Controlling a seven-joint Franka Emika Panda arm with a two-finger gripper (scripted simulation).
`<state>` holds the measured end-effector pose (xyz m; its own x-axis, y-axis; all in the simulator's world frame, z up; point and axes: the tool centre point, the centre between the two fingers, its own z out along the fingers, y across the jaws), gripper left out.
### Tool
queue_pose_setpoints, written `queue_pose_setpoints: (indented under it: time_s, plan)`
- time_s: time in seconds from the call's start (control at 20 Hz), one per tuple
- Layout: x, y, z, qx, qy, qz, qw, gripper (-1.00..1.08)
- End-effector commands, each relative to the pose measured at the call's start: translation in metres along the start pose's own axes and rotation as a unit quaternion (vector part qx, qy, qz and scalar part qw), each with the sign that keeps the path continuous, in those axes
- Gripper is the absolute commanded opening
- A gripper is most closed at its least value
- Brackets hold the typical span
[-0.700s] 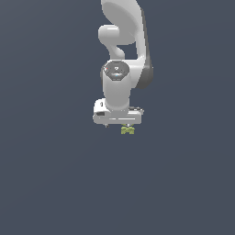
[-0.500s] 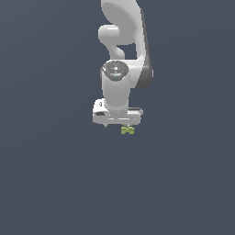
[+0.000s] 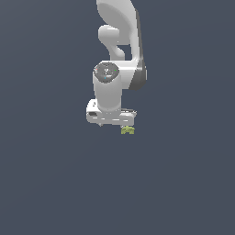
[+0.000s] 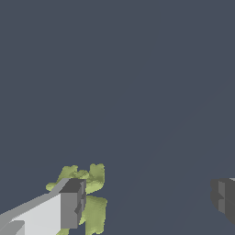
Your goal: Pick up the object and move it to a goal position.
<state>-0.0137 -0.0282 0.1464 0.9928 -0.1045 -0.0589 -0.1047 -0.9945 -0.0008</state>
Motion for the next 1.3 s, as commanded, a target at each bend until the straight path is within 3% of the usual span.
queue_pose_setpoints:
  time_s: [0.0,0.45,1.25]
  plan:
    - [-0.001,-0.002,0.001,0.000,0.000,0.001,1.0000,1.00]
    - [-0.020,-0.022,0.017,-0.001,0.007,0.014,0.9999,1.00]
    - [-0.089,-0.074,0.059,0.001,0.028,0.052,0.9983,1.00]
